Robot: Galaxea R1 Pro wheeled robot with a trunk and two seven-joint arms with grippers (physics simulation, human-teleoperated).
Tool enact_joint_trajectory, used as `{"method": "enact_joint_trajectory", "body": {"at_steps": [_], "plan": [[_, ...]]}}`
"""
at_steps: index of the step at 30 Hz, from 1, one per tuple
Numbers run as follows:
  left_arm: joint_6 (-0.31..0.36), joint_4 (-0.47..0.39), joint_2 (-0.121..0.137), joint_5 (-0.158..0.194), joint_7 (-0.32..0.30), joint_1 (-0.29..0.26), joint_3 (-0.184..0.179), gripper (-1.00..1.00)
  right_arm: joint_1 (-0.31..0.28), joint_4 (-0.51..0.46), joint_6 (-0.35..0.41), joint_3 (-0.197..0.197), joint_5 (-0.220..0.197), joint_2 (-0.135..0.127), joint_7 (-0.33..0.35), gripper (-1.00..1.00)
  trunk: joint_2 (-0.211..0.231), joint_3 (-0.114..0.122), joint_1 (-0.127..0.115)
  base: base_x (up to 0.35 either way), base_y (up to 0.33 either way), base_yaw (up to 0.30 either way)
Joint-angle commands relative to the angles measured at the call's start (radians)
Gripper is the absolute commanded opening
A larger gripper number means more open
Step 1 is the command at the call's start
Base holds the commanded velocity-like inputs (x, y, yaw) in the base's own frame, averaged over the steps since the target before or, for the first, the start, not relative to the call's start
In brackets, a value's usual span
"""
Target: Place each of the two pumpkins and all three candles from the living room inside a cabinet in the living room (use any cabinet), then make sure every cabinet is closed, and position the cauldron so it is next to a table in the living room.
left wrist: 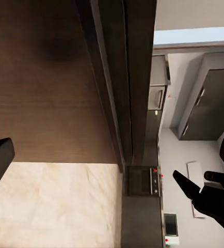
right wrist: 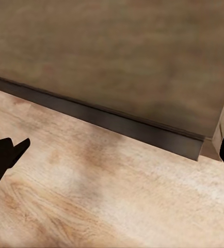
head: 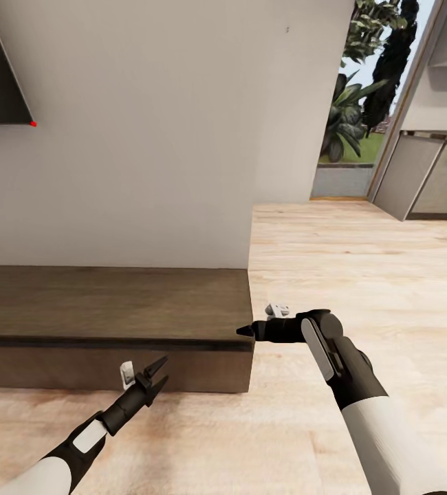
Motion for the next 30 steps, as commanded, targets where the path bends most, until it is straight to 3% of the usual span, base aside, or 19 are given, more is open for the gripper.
{"method": "enact_joint_trajectory", "body": {"at_steps": [1, 8, 13, 21, 30], "plan": [[0.010, 0.000, 0.000, -0.002, -0.003, 0.000, 0.007, 1.00, -0.001, 0.000, 0.004, -0.001, 0.004, 0.000, 0.005, 1.00, 0.000, -0.001, 0.000, 0.000, 0.000, 0.000], [0.010, 0.000, 0.000, -0.002, -0.006, 0.000, 0.006, 1.00, -0.001, 0.000, 0.004, -0.001, 0.004, 0.000, 0.005, 1.00, -0.002, -0.028, 0.003, 0.000, 0.000, 0.000], [0.008, -0.002, 0.000, -0.001, -0.011, 0.000, 0.005, 1.00, -0.001, 0.000, 0.004, -0.001, 0.004, 0.000, 0.005, 1.00, -0.002, -0.028, 0.003, 0.000, 0.000, 0.000], [0.002, -0.003, 0.000, -0.002, -0.070, 0.000, 0.004, 1.00, -0.001, 0.000, 0.004, -0.001, 0.004, 0.000, 0.005, 1.00, -0.002, -0.028, 0.003, 0.000, 0.000, 0.000], [-0.006, -0.003, -0.001, -0.002, -0.078, 0.000, 0.003, 1.00, -0.001, 0.000, 0.004, 0.000, 0.004, 0.000, 0.005, 1.00, -0.002, -0.028, 0.003, 0.000, 0.000, 0.000]]}}
